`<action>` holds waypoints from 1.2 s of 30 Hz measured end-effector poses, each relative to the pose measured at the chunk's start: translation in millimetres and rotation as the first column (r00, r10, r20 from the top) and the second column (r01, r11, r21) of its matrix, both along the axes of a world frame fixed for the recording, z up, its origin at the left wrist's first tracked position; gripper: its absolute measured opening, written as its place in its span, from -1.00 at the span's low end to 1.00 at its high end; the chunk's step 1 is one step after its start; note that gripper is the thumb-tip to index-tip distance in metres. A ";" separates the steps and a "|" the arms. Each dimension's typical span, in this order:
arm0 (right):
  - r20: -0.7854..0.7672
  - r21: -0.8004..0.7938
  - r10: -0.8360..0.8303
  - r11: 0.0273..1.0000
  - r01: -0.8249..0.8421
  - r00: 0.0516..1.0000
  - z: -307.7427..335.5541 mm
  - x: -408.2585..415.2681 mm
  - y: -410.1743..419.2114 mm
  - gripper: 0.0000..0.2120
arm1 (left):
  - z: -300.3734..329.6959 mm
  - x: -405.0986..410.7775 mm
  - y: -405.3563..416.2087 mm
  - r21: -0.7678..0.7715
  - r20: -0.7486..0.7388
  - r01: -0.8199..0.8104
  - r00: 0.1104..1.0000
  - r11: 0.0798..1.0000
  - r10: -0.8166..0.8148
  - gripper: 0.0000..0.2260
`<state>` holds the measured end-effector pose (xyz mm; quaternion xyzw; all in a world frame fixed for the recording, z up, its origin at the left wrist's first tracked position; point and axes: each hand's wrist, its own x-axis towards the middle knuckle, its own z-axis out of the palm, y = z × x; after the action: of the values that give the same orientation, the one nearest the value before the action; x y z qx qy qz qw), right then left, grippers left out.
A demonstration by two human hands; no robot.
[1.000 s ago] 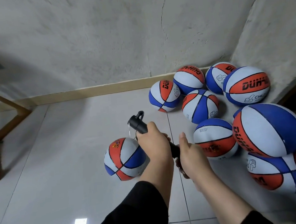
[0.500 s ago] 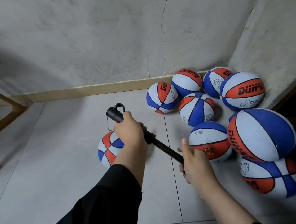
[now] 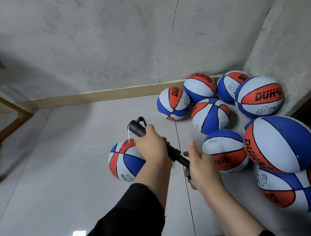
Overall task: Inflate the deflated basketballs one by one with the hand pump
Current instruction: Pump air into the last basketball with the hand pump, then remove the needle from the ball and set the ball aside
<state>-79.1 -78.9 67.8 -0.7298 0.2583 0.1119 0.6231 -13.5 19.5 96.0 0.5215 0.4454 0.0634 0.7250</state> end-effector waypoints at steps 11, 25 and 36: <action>-0.058 0.018 -0.039 0.999 0.040 0.998 -10.2 -14.2 -28.5 -0.50 | 7.0 10.8 25.9 0.082 -0.010 -0.046 0.999 0.996 0.047 -0.75; -0.114 0.167 0.011 0.986 0.009 0.993 -5.8 8.8 23.7 -0.33 | -2.3 -5.3 1.9 0.122 0.021 0.193 0.980 0.974 -0.197 -0.87; 0.074 -0.130 0.506 0.859 -0.495 0.859 6.8 42.0 22.0 -0.84 | -8.2 27.9 57.5 0.068 -0.069 0.505 0.862 0.860 -0.501 -0.75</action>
<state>-37.1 -57.0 74.6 -0.8088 0.0320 0.2174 0.5454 14.4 77.1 87.8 0.6510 0.3084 -0.1222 0.6828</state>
